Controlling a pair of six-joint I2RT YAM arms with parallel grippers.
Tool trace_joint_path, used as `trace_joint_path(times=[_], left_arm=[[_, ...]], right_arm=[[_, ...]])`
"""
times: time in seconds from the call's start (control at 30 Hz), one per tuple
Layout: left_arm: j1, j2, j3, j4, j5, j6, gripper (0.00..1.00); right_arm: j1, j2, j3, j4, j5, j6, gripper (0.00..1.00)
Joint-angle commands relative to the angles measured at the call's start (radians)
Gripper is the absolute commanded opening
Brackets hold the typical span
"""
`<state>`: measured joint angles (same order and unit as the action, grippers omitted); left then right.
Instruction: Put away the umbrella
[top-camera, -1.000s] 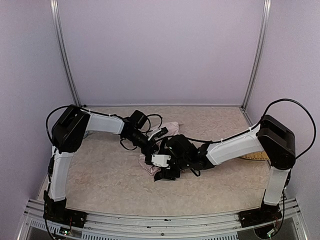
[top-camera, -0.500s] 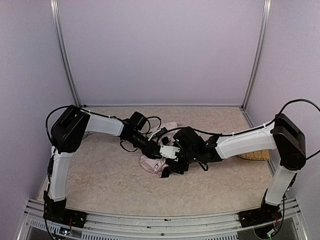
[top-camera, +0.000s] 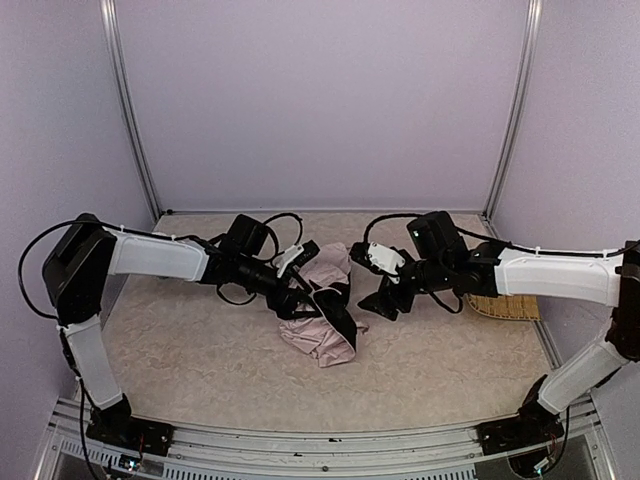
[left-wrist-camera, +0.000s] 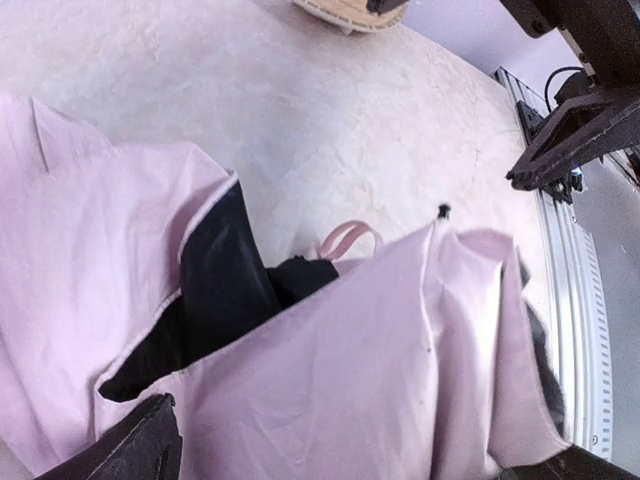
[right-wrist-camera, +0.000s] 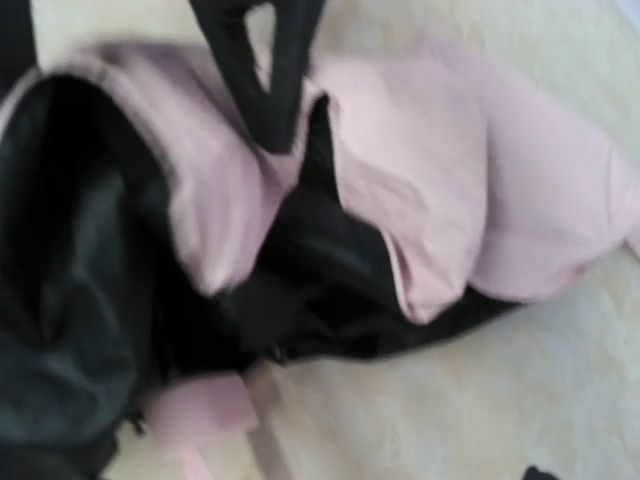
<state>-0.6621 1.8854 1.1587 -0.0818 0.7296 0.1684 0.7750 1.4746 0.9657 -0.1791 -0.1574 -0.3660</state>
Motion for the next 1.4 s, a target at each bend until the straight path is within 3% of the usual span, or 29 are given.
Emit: trace_joint_path(times=[0.0,0.17,0.3,0.57,0.7,0.73,0.87,0.93,0.97,1.17,1.37], left_arm=[[-0.017,-0.094,-0.042,0.094,-0.119,0.050,0.99],[-0.010,-0.160,-0.072,0.058,-0.228,0.056,0.99],[-0.011,-0.191,-0.117,0.072,-0.248,0.048,0.99],[-0.013,-0.136,-0.088,0.085,-0.249,0.027,0.99],[-0.013,-0.133,-0.085,0.088,-0.243,0.026,0.99],[-0.014,-0.131,-0.085,0.092,-0.243,0.023,0.99],[-0.014,-0.147,-0.093,0.094,-0.268,0.016,0.98],[-0.010,-0.190,-0.127,0.111,-0.277,0.018,0.98],[-0.006,-0.223,-0.158,0.132,-0.276,0.022,0.98],[-0.049,-0.395,-0.382,0.299,-0.250,0.103,0.98],[-0.089,-0.326,-0.416,0.392,-0.310,0.119,0.98]], right_arm=[[0.021,-0.013,0.043,-0.050,-0.057,0.094,0.83],[0.158,0.004,0.045,0.036,0.116,0.235,0.65],[0.274,0.020,0.029,0.092,0.264,0.370,0.58],[0.316,0.162,0.073,0.115,0.263,0.457,0.61],[0.316,0.248,0.111,0.091,0.339,0.459,0.61],[0.316,0.266,0.127,0.084,0.362,0.457,0.57],[0.311,0.270,0.165,0.080,0.405,0.466,0.21],[0.295,0.240,0.158,0.085,0.363,0.469,0.02],[0.283,0.221,0.147,0.089,0.332,0.474,0.00],[0.167,0.121,0.073,0.161,-0.063,0.457,0.00],[0.126,0.084,0.070,0.184,-0.391,0.375,0.00]])
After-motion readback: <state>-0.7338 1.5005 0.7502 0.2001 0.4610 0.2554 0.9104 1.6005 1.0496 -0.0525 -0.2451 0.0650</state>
